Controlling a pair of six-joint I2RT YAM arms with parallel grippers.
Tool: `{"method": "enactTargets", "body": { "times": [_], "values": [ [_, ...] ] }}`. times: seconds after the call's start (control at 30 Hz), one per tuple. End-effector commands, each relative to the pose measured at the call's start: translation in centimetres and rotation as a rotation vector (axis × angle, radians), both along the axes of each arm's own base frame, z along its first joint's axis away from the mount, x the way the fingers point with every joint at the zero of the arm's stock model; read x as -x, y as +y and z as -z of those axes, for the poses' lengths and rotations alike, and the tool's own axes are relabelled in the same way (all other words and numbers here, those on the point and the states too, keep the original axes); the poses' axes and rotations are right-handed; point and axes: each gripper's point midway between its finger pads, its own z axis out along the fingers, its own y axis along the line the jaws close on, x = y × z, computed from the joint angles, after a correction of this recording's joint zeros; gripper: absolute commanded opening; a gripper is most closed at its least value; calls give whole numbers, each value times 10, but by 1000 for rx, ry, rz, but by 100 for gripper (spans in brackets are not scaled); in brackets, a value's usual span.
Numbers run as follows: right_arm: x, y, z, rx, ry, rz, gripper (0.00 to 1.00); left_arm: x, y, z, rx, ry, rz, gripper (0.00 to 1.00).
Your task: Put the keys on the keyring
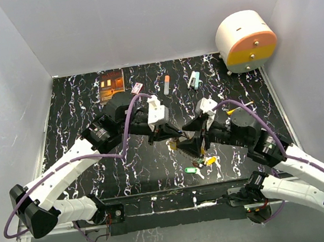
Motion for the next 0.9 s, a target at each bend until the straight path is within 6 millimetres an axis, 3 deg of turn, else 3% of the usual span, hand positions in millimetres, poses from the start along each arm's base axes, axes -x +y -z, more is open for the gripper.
{"method": "enactTargets", "body": {
  "times": [0.0,0.13,0.47,0.6,0.87],
  "values": [
    [-3,5,-20,-65,-108,-23,68,15,1,-24,73,27,73,0],
    [-3,6,-17,-69,-109,-23,51,20,3,-24,75,54,100,0],
    [-2,6,-26,-114,-133,-24,20,28,6,-18,68,98,129,0],
    [-1,6,-28,-132,-135,-25,14,27,9,-13,57,99,115,1],
    [2,6,-24,-130,-116,-30,9,24,14,-8,31,59,98,12]
  ]
}}
